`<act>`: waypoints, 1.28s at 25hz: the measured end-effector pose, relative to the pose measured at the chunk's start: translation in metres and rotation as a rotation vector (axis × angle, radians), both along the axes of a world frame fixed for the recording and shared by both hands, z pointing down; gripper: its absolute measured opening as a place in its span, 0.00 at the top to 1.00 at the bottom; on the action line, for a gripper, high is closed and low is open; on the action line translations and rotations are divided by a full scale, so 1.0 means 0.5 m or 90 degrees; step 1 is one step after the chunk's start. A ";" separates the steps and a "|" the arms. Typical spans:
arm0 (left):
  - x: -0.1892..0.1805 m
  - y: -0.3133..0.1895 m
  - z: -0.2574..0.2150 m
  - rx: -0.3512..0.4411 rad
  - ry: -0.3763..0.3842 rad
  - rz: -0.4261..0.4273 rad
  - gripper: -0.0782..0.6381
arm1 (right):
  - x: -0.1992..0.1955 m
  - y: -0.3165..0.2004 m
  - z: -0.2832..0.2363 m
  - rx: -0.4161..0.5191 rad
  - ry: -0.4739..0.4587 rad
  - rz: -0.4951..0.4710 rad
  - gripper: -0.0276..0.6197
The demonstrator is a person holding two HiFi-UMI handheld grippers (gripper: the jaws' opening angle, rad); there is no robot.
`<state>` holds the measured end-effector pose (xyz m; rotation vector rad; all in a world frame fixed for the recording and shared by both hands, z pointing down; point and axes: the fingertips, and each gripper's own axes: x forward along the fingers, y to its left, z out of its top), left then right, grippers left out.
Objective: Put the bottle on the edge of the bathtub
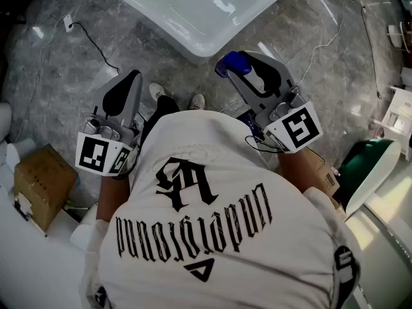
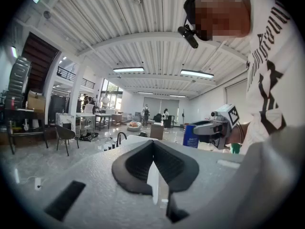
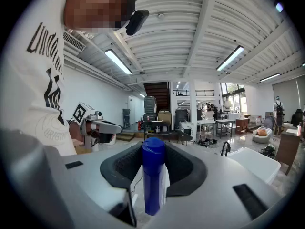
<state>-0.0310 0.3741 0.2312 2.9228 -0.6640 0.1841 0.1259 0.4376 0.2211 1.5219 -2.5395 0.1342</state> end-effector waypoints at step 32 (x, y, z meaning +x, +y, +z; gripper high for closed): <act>-0.240 -0.319 0.002 -0.009 0.029 -0.005 0.87 | -0.231 -0.344 -0.020 0.007 0.014 0.000 0.73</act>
